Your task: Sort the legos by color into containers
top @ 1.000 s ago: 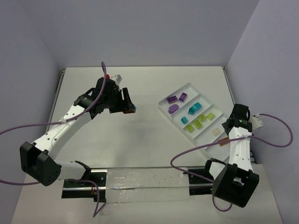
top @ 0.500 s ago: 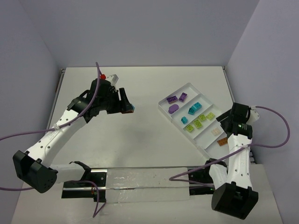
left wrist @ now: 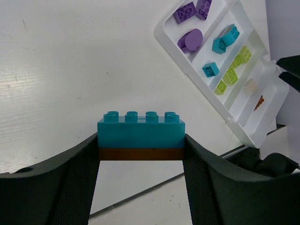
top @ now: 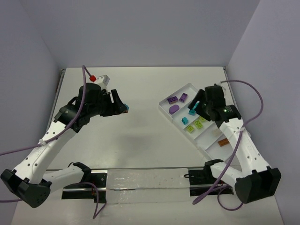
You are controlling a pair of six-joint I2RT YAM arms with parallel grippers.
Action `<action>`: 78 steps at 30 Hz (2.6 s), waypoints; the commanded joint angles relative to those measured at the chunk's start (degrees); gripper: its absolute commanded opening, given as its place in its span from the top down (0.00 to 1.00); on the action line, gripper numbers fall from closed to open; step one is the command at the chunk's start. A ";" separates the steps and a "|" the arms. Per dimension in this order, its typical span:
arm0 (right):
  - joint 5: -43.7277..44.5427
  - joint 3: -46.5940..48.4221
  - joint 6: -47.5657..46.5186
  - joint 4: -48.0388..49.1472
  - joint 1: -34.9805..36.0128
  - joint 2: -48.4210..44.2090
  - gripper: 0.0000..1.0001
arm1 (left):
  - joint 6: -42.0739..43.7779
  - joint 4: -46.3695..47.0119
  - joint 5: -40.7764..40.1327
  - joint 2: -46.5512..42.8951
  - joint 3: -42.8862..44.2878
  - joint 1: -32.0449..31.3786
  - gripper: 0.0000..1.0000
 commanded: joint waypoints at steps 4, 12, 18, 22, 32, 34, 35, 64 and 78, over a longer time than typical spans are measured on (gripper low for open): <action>-1.81 10.98 -0.37 2.92 12.27 6.92 0.21 | 1.57 1.49 0.43 -2.83 1.06 0.37 1.00; -9.28 13.54 -0.84 7.36 17.93 13.36 0.21 | 3.41 1.83 -0.69 -6.23 -1.22 0.37 1.00; -10.94 17.44 -0.92 8.15 20.62 17.98 0.21 | 3.94 3.02 -0.60 -6.73 -2.91 0.37 1.00; -8.67 19.56 -0.92 5.79 21.85 18.18 0.21 | 4.35 5.92 -1.73 -8.22 -3.48 0.37 1.00; -14.41 21.98 -2.42 5.86 21.95 17.19 0.21 | 7.08 9.75 2.80 -7.42 -4.40 0.37 1.00; -15.19 22.07 -2.53 5.92 21.95 17.02 0.21 | 6.99 11.19 3.44 -8.37 -6.01 0.37 1.00; -15.74 22.12 -2.62 5.83 21.95 16.99 0.21 | 7.02 12.01 3.38 -8.55 -6.93 0.37 1.00; -46.57 32.79 3.09 11.02 21.86 31.30 0.22 | 18.23 16.62 3.13 -5.80 -10.81 -2.54 1.00; -49.08 37.25 0.68 9.77 23.38 37.73 0.22 | 18.64 16.37 2.91 -4.18 -9.36 -4.96 1.00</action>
